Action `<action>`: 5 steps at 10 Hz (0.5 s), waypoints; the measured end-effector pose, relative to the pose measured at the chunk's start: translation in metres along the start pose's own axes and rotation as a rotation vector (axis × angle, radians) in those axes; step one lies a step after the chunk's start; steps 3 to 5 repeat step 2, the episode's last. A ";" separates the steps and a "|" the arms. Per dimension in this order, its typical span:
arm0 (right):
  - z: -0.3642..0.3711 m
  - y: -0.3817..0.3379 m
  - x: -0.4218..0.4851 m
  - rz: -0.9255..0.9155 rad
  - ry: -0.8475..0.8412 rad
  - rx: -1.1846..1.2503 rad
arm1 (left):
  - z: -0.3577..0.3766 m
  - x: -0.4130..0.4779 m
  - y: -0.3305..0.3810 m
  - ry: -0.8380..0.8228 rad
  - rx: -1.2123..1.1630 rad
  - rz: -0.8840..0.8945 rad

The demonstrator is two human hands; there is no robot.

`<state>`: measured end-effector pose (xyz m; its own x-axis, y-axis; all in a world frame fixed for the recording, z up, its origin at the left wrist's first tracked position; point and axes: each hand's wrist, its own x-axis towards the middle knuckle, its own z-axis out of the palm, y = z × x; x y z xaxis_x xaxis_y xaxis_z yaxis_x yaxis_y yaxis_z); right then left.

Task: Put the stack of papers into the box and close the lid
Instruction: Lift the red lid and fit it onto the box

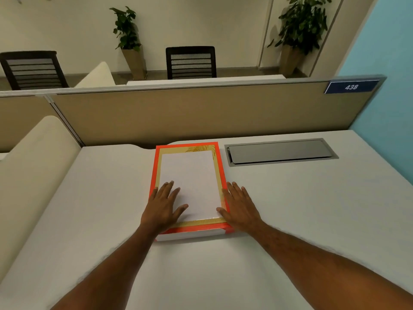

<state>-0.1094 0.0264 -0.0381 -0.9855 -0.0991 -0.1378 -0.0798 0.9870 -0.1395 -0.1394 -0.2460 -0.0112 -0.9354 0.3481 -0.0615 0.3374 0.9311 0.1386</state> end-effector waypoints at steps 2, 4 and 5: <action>-0.040 0.030 -0.035 0.061 0.101 -0.009 | -0.041 -0.001 0.038 0.063 0.053 0.024; -0.040 0.030 -0.035 0.061 0.101 -0.009 | -0.041 -0.001 0.038 0.063 0.053 0.024; -0.040 0.030 -0.035 0.061 0.101 -0.009 | -0.041 -0.001 0.038 0.063 0.053 0.024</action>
